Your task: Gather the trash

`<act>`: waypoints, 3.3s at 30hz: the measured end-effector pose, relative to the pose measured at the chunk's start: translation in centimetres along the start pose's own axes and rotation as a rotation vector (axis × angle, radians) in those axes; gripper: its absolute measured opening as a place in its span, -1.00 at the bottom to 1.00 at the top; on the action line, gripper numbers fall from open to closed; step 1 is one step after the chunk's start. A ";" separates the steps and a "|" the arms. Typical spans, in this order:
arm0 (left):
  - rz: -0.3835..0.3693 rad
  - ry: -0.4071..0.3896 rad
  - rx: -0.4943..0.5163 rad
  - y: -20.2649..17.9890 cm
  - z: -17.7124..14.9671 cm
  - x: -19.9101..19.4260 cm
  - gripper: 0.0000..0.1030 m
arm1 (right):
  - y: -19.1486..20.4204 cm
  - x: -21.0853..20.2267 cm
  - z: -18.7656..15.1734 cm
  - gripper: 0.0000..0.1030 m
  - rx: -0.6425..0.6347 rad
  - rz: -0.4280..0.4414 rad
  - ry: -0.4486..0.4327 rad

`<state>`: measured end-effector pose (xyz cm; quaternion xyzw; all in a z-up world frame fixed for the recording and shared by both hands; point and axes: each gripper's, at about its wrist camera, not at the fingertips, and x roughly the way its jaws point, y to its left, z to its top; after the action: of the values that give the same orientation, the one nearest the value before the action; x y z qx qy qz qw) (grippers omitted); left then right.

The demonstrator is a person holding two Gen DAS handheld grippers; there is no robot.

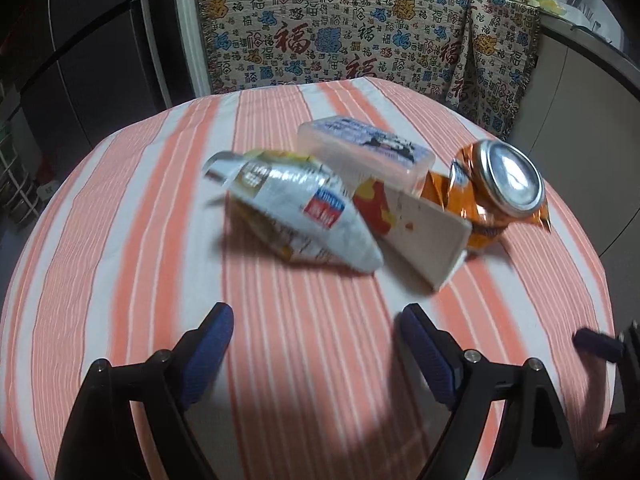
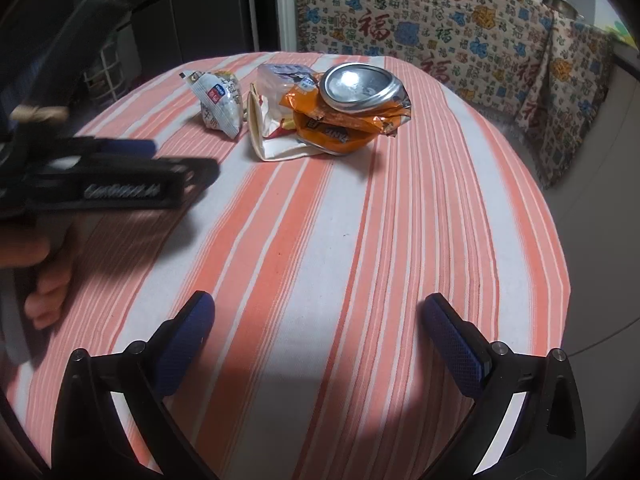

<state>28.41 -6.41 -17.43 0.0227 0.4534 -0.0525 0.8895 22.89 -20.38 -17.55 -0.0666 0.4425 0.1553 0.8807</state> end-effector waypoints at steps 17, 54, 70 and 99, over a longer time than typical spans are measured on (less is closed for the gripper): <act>-0.048 -0.007 -0.093 6.0 0.0 -0.8 0.71 | 0.1 0.1 0.0 0.99 0.001 0.000 0.000; 0.020 0.009 0.006 5.5 -6.8 -6.1 0.44 | 0.0 0.1 0.1 0.99 0.000 0.004 0.001; 0.025 -0.006 -0.010 5.6 -6.8 -5.3 0.81 | -3.3 -0.6 4.5 0.99 0.019 -0.048 -0.110; 0.024 -0.007 -0.013 5.5 -6.8 -5.3 0.82 | -0.7 -2.2 0.3 0.08 0.146 0.168 -0.039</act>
<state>20.48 0.02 -17.17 0.0221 0.4502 -0.0388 0.8918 22.16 -21.45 -15.65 0.0383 0.4396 0.1972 0.8754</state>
